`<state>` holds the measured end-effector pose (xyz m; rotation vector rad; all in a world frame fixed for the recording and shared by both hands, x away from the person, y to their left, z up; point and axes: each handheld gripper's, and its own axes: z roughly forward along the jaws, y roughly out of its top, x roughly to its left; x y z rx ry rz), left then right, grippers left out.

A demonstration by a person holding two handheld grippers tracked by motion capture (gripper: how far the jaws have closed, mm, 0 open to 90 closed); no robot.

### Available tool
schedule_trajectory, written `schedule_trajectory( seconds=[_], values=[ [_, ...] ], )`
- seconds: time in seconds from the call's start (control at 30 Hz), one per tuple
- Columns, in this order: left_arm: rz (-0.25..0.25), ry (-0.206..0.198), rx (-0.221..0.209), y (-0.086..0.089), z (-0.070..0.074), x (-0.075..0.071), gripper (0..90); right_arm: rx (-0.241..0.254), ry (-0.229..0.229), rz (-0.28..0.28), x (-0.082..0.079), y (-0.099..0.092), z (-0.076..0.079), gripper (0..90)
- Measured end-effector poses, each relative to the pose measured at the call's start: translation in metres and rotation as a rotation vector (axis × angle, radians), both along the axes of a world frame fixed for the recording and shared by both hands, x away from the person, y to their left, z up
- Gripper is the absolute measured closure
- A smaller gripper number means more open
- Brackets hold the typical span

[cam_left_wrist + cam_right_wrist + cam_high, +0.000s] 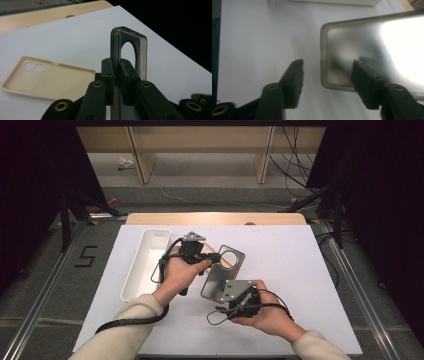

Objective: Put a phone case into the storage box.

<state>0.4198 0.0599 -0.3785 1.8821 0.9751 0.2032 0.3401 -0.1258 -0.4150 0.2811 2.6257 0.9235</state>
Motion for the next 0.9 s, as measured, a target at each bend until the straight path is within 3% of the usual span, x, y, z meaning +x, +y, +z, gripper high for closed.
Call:
schedule_trajectory(
  seconds=[0.13,0.23,0.43,0.7,0.9],
  values=[
    [0.01,-0.077,-0.009,0.008,0.001,-0.007,82.6,0.051,0.0,-0.03,0.004,-0.007,0.001,29.0],
    [0.016,-0.142,-0.013,0.015,0.002,-0.013,82.6,0.081,0.025,-0.046,0.005,-0.012,0.002,26.0],
    [0.04,-0.215,-0.045,0.029,0.001,-0.022,82.6,0.147,0.04,-0.079,0.006,-0.021,0.002,18.6],
    [0.063,-0.266,-0.088,0.043,-0.005,-0.028,82.5,0.204,0.071,-0.128,0.011,-0.034,0.0,17.1],
    [0.063,-0.279,-0.096,0.046,-0.006,-0.03,82.5,0.244,0.089,-0.145,0.016,-0.041,-0.001,16.6]
  ],
)
